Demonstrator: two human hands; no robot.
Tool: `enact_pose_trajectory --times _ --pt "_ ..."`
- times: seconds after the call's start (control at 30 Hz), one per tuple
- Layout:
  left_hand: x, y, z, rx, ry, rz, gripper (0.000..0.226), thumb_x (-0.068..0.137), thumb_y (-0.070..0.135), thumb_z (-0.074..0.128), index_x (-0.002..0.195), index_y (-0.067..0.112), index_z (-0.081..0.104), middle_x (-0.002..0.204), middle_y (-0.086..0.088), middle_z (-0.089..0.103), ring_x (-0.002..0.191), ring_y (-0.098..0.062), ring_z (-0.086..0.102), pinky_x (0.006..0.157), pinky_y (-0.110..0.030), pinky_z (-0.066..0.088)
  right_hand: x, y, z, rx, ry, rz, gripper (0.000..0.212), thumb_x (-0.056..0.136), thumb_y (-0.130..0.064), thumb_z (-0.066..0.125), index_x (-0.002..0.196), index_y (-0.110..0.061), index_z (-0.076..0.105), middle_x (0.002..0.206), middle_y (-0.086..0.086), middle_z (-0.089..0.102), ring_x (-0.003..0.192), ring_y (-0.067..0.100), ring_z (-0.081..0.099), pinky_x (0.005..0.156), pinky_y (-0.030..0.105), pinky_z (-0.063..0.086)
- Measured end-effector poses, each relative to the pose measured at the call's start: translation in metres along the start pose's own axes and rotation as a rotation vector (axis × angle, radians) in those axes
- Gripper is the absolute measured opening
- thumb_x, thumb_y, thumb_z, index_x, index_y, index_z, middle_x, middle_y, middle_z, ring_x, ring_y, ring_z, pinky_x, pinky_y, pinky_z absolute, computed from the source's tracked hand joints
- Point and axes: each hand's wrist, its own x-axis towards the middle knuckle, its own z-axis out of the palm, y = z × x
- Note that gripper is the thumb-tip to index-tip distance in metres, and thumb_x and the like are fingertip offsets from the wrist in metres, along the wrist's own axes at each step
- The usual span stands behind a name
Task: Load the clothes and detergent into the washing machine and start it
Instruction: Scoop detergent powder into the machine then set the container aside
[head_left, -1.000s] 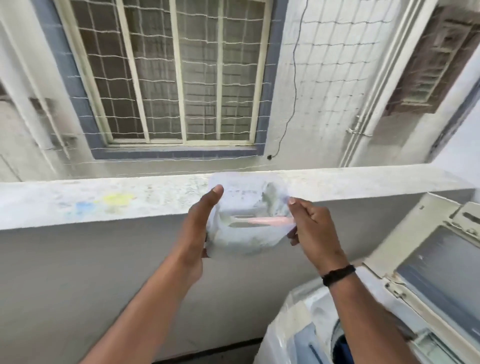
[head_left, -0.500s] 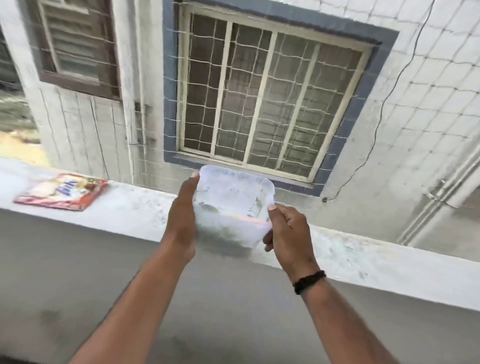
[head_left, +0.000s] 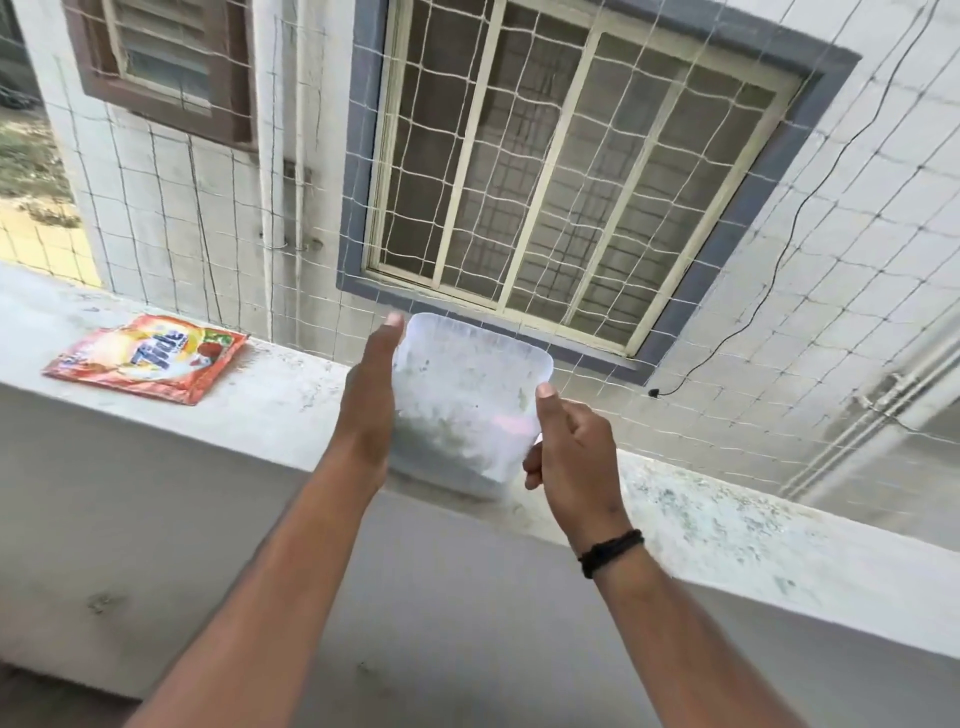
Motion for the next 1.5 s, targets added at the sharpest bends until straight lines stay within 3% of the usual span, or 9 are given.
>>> enact_pose_trajectory --times 0.13,0.3,0.47,0.6,0.77,0.93,1.17,1.3,1.5 --pt "0.005 -0.004 -0.004 -0.024 -0.009 0.020 0.079 0.053 0.092 0.062 0.122 0.053 0.064 0.138 0.014 0.061 0.133 -0.019 0.053 0.115 -0.052 0.033 0.002 0.005 0.000 -0.023 -0.017 -0.017 0.061 0.092 -0.059 0.046 0.066 -0.004 0.042 0.048 0.000 0.044 0.065 0.024 0.051 0.066 0.041 0.048" --pt "0.002 -0.002 -0.004 -0.019 0.005 0.021 0.054 0.072 0.076 0.059 0.113 0.042 0.073 0.118 0.007 0.073 0.115 -0.019 0.066 0.109 -0.046 0.043 0.001 0.006 -0.005 -0.008 -0.041 0.008 0.067 0.097 -0.055 0.050 0.074 0.008 0.044 0.062 -0.012 0.052 0.066 0.020 0.055 0.059 0.031 0.041" --pt "-0.002 -0.004 -0.004 0.008 -0.001 0.025 0.050 0.082 0.067 0.055 0.113 0.034 0.074 0.113 0.004 0.075 0.110 -0.020 0.069 0.109 -0.047 0.044 -0.002 0.006 -0.005 -0.030 -0.048 0.001 0.060 0.099 -0.051 0.049 0.069 0.000 0.036 0.069 0.007 0.039 0.051 0.015 0.053 0.058 0.031 0.039" --pt "-0.011 -0.005 -0.002 -0.004 0.024 0.034 0.043 0.089 0.060 0.053 0.107 0.028 0.076 0.109 0.003 0.076 0.109 -0.020 0.069 0.107 -0.043 0.045 -0.002 0.001 -0.004 -0.022 -0.102 0.017 0.065 0.102 -0.048 0.045 0.090 0.016 0.049 0.075 0.010 0.044 0.056 0.017 0.051 0.052 0.025 0.040" --pt "-0.018 0.005 -0.003 -0.005 0.021 0.061 0.035 0.096 0.053 0.049 0.098 0.028 0.073 0.101 0.006 0.077 0.093 -0.013 0.070 0.076 -0.028 0.048 0.001 -0.004 -0.010 -0.004 -0.113 0.033 0.071 0.100 -0.053 0.044 0.098 0.017 0.051 0.080 0.011 0.041 0.060 0.020 0.050 0.049 0.022 0.041" --pt "-0.021 0.015 -0.010 -0.009 0.100 0.222 0.034 0.086 0.055 0.062 0.105 0.029 0.072 0.116 0.009 0.070 0.115 -0.007 0.061 0.106 -0.034 0.042 0.001 -0.011 -0.021 0.059 0.006 0.021 0.073 0.092 -0.057 0.048 0.107 0.014 0.054 0.083 0.010 0.042 0.062 0.021 0.047 0.047 0.016 0.041" --pt "-0.034 0.033 0.006 0.037 0.101 0.557 0.055 0.089 0.043 0.057 0.132 0.008 0.063 0.124 0.008 0.067 0.120 -0.001 0.060 0.101 -0.017 0.044 -0.003 -0.021 -0.045 0.141 0.189 -0.011 0.039 0.100 -0.043 0.052 0.094 -0.011 0.072 0.076 -0.006 0.062 0.051 0.011 0.054 0.056 0.028 0.039" --pt "-0.042 0.037 0.016 0.168 0.060 0.671 0.044 0.101 0.030 0.057 0.140 0.008 0.057 0.132 0.008 0.062 0.123 0.009 0.054 0.098 -0.006 0.040 -0.012 -0.016 -0.057 0.174 0.263 -0.016 0.035 0.102 -0.038 0.052 0.091 -0.012 0.074 0.075 -0.010 0.063 0.051 0.012 0.052 0.052 0.024 0.038" --pt "-0.063 0.022 0.048 0.164 -0.013 0.777 0.049 0.098 0.038 0.056 0.139 0.010 0.058 0.129 0.007 0.065 0.125 -0.003 0.057 0.107 -0.026 0.045 -0.032 -0.008 -0.088 0.200 0.371 -0.036 0.034 0.102 -0.036 0.053 0.088 -0.013 0.075 0.068 -0.008 0.061 0.052 0.016 0.051 0.050 0.023 0.037"
